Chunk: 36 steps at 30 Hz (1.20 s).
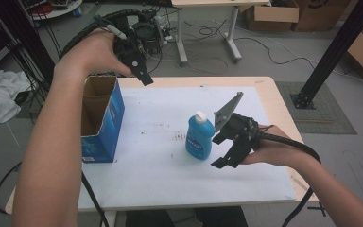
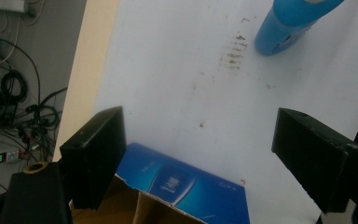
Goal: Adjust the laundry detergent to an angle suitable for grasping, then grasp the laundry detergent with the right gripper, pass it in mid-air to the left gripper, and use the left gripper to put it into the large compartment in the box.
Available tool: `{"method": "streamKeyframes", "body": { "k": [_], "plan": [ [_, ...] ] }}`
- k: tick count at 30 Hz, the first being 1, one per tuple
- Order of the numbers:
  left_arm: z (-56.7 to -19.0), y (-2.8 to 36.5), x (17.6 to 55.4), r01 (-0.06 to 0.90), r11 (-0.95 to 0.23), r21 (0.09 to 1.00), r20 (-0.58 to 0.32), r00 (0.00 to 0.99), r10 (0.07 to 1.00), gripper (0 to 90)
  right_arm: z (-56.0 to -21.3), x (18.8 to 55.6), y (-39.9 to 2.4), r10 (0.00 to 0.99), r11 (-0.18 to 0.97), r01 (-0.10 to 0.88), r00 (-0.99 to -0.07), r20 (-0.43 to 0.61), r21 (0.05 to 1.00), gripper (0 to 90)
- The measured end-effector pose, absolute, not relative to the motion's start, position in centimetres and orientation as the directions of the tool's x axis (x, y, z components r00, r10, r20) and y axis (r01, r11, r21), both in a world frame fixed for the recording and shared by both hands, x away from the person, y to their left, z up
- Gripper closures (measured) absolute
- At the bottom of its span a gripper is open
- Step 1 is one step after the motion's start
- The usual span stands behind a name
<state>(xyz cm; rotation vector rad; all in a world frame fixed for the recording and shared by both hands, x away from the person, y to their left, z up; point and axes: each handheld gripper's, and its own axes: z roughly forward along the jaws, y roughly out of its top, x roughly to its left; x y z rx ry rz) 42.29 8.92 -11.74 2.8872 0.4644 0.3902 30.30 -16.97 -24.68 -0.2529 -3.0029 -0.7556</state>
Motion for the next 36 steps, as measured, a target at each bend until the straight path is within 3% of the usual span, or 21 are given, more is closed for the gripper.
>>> {"method": "streamKeyframes", "body": {
  "k": [36],
  "plan": [
    [-11.4, 8.79, 41.74, 0.276, -0.938, 0.209, 0.229, 0.919, 0.321, 16.0, -24.53, 30.45, -17.8, 0.172, 0.825, 0.187, -0.982, 0.078, 0.533, 20.4]
  ]
}}
